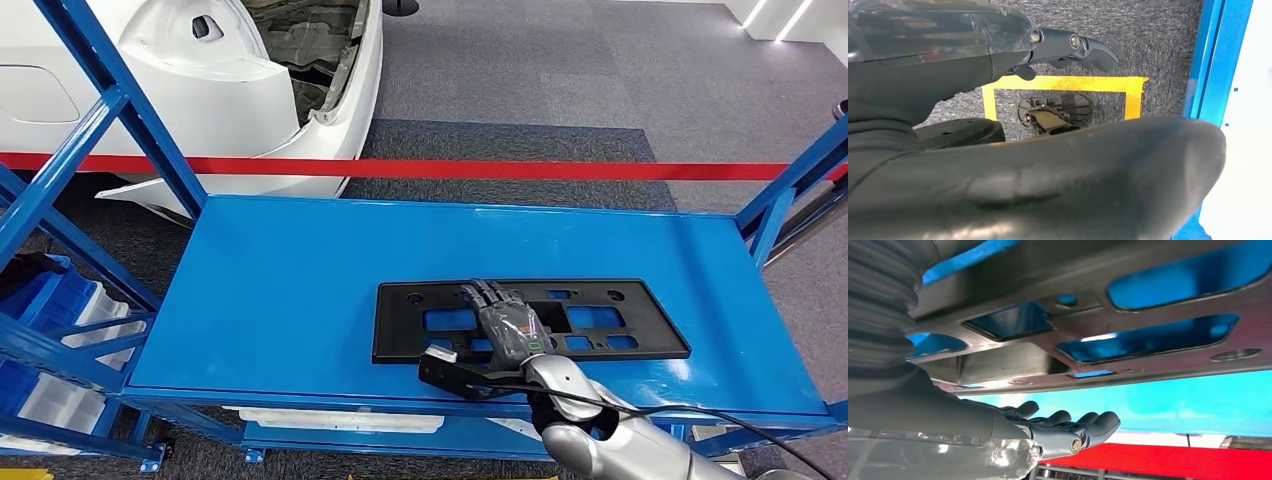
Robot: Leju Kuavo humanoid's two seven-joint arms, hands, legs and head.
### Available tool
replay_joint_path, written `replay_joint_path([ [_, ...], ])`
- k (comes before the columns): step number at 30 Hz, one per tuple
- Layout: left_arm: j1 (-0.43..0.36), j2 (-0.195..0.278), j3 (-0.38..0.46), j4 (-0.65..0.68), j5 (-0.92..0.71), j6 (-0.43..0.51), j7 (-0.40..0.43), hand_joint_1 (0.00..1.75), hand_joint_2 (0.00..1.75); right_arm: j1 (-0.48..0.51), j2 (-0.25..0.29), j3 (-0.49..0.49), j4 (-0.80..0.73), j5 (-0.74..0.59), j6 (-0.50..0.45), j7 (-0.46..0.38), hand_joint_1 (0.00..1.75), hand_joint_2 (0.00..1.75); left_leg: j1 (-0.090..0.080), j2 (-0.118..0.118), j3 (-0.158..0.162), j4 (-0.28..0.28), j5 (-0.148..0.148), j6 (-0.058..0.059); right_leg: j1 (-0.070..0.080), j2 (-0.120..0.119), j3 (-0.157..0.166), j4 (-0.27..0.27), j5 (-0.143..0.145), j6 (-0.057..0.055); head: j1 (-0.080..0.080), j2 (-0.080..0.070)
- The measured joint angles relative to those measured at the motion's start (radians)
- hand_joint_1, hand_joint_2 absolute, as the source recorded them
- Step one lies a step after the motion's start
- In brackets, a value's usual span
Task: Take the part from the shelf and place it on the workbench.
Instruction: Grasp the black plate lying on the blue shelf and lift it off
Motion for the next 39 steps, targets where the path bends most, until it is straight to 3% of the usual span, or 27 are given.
replay_joint_path([
  [18,0.0,-0.003,0.0,0.0,-0.003,0.0,0.01,0.0,0.0,-0.134,0.052,0.054,0.162,0.019,0.006,-0.027,0.0,1.75,0.0,0.0,0.0,0.0,0.0,0.0,0.0,0.0,0.0,0.0,0.0,0.0,0.0,0.0],
  [39,-0.003,-0.005,0.001,0.0,0.0,0.011,0.014,0.0,0.0,-0.24,0.12,0.148,0.338,0.117,-0.056,-0.049,0.0,1.75,0.0,0.0,0.005,0.0,0.0,0.0,0.0,0.0,0.005,0.0,0.0,0.0,0.0,0.0],
])
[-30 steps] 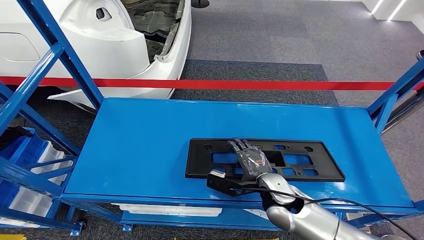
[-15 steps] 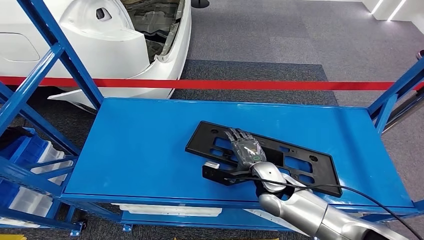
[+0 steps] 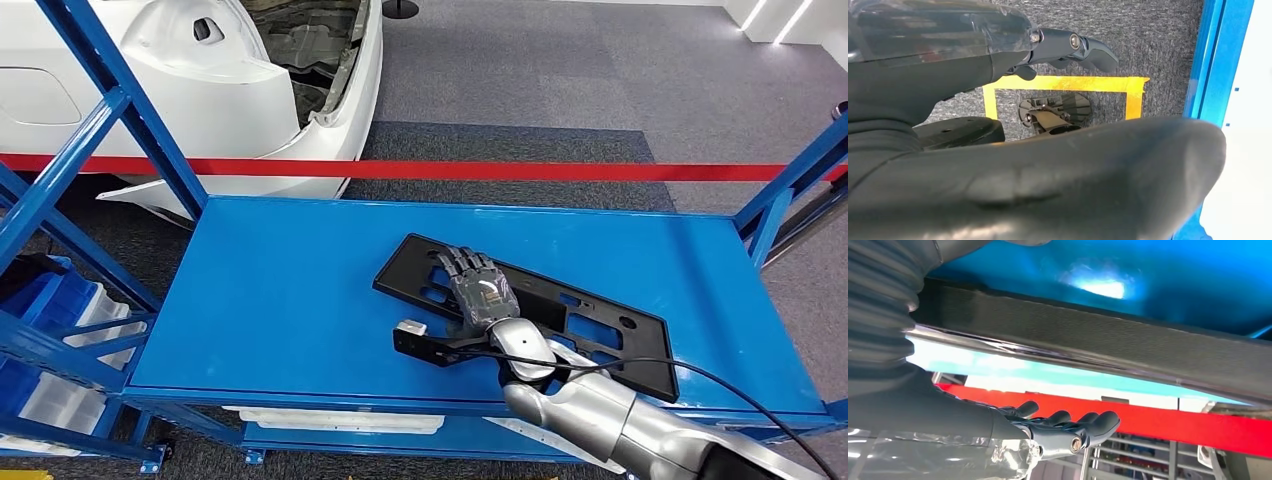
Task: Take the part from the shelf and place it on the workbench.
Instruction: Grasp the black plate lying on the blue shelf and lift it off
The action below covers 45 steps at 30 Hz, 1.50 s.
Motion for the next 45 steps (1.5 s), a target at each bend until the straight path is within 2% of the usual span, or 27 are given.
replay_joint_path([
  [9,0.003,0.0,0.001,0.0,0.012,0.01,-0.009,0.0,0.0,-0.005,0.024,0.022,0.011,0.141,-0.039,0.062,0.0,1.75,0.0,0.0,0.001,0.0,0.0,0.0,0.0,0.0,0.001,0.0,0.0,0.0,0.0,0.0],
  [20,0.003,0.0,0.001,0.0,0.019,0.011,-0.016,0.0,0.0,0.002,0.029,0.031,-0.029,0.216,-0.042,0.09,0.0,1.75,0.0,0.0,0.001,0.0,0.0,0.0,0.0,0.0,0.0,0.0,0.0,0.0,0.0,0.0],
  [33,0.004,0.0,0.001,0.0,0.019,0.011,-0.014,0.0,0.0,0.029,0.017,0.017,-0.062,0.249,-0.034,0.162,0.0,1.75,0.0,0.0,0.001,0.0,0.0,0.0,0.0,0.0,0.0,0.0,0.0,0.0,0.0,0.0],
  [45,0.005,0.0,0.001,0.0,0.019,0.011,-0.011,0.0,0.0,0.07,-0.018,-0.034,-0.062,0.249,0.002,0.176,0.0,1.75,0.0,0.0,0.001,0.0,0.0,0.0,0.0,0.0,0.0,-0.001,0.0,0.0,0.0,0.0],
])
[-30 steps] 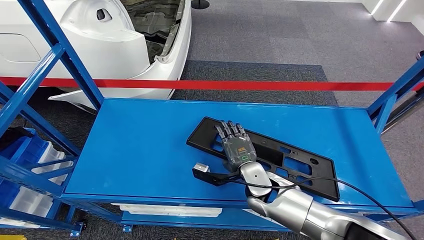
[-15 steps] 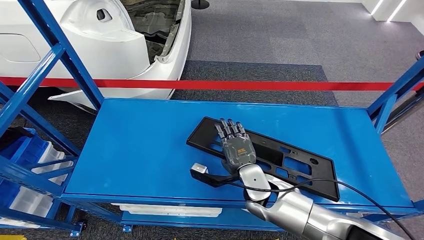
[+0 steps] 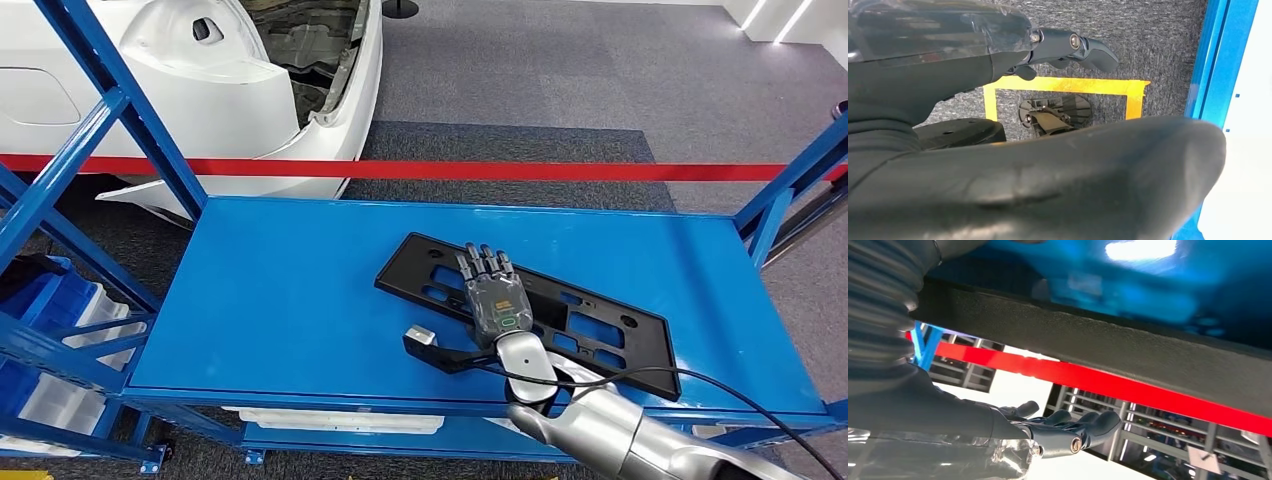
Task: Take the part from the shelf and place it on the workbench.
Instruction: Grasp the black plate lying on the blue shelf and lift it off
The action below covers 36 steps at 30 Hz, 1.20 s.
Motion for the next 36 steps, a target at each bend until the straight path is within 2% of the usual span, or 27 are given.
replay_joint_path([
  [12,0.0,0.0,0.0,0.0,-0.004,0.0,0.011,0.0,0.0,0.023,-0.033,-0.059,0.0,0.026,0.013,0.004,0.0,1.75,0.0,0.0,0.001,0.0,0.0,0.0,0.0,0.0,0.0,0.0,0.0,0.0,0.0,0.0],
  [14,0.0,0.0,0.0,0.0,-0.004,0.0,0.011,0.0,0.0,0.025,-0.036,-0.063,0.0,0.027,0.012,0.004,0.07,1.75,0.0,0.0,0.001,0.0,0.0,0.0,0.0,0.0,0.0,0.0,0.0,0.0,0.0,0.0],
  [15,0.0,0.0,0.0,0.0,-0.004,0.0,0.011,0.0,0.0,0.025,-0.037,-0.065,0.0,0.026,0.011,0.005,0.25,1.75,0.0,0.0,0.001,0.0,0.0,0.0,0.0,0.0,0.0,0.0,0.0,0.0,0.0,0.0],
  [18,0.0,0.0,0.0,0.0,-0.002,0.0,0.011,0.0,0.0,0.028,-0.039,-0.068,0.0,0.021,0.003,0.004,1.49,1.75,0.0,0.0,0.0,0.0,0.0,0.0,0.0,0.0,0.0,0.0,0.0,0.0,0.0,0.0],
  [19,0.0,0.0,0.0,0.0,-0.001,0.0,0.011,0.0,0.0,0.03,-0.039,-0.069,0.0,0.019,0.0,0.004,1.75,1.75,0.0,0.0,0.0,0.0,0.0,0.0,0.0,0.0,0.0,0.0,0.0,0.0,0.0,0.0],
  [36,0.0,0.0,0.0,0.0,0.011,0.0,0.007,0.0,0.0,0.023,-0.04,-0.069,0.011,-0.026,-0.073,-0.003,1.75,1.75,0.0,0.0,0.0,0.0,0.0,0.0,0.0,0.0,0.0,0.0,0.0,0.0,0.0,0.0],
])
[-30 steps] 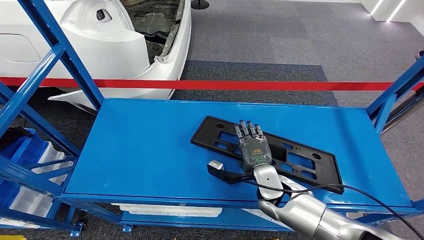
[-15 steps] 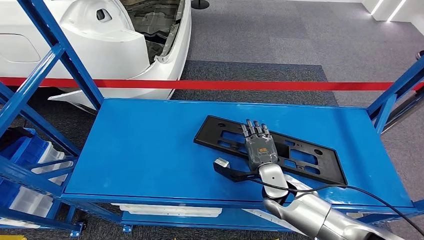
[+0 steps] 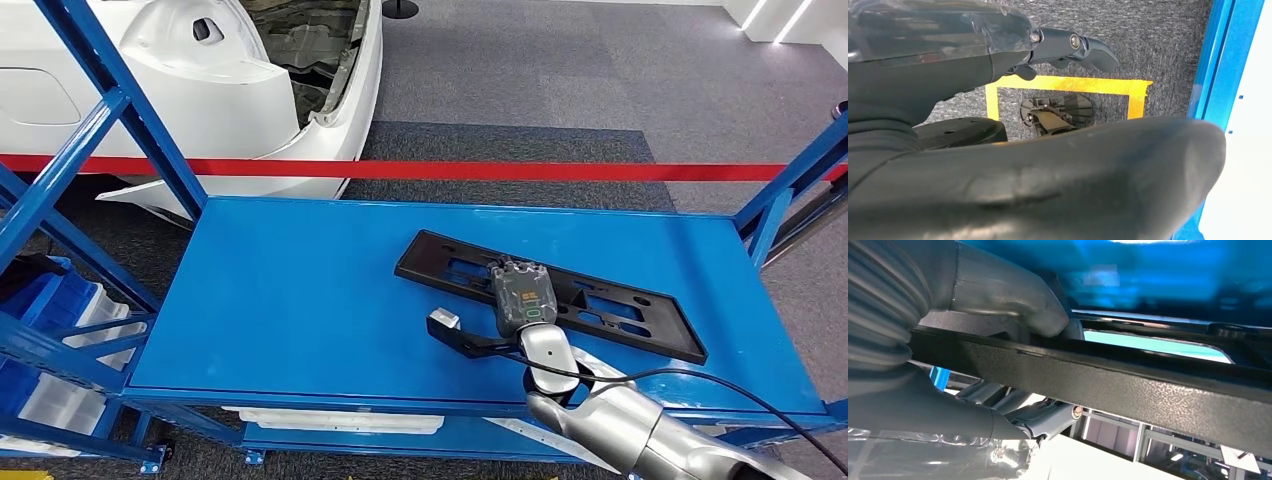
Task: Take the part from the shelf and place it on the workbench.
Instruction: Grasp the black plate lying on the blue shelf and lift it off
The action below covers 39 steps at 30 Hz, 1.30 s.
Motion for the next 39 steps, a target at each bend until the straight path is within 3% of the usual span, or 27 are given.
replay_joint_path([
  [15,0.001,0.0,0.0,0.0,0.01,0.0,-0.008,0.0,0.0,0.003,-0.001,0.0,-0.085,0.092,-0.111,-0.024,1.75,1.75,0.0,0.0,0.0,0.0,0.0,0.0,0.0,0.0,0.0,0.0,0.0,0.0,0.0,0.0],
  [22,0.002,0.0,0.0,0.0,0.011,0.007,-0.012,0.0,0.0,0.03,-0.006,-0.024,-0.258,0.267,-0.134,-0.017,1.75,1.75,0.0,0.0,0.0,0.0,0.0,0.0,0.0,0.0,-0.001,0.0,0.0,0.0,0.0,0.0],
  [29,0.005,0.0,0.0,0.0,0.012,0.018,-0.018,0.0,0.0,0.062,-0.017,-0.064,-0.416,0.342,-0.181,-0.01,1.75,1.75,0.0,0.0,0.0,0.0,0.0,0.0,0.0,0.0,-0.001,0.0,0.0,0.0,0.0,0.0],
  [35,0.008,0.0,0.0,0.0,0.012,0.026,-0.021,0.0,0.0,0.094,-0.029,-0.109,-0.537,0.31,-0.346,-0.007,1.75,1.75,0.0,0.0,0.0,0.0,0.0,0.0,0.0,0.0,-0.001,0.0,0.0,0.0,0.0,0.0],
  [39,0.008,0.0,0.0,0.0,0.011,0.026,-0.022,0.0,0.0,0.103,-0.036,-0.136,-0.592,0.276,-0.39,-0.007,1.75,1.75,0.0,0.0,0.0,0.0,0.0,0.0,0.0,0.0,-0.001,0.0,0.0,0.0,0.0,0.0],
])
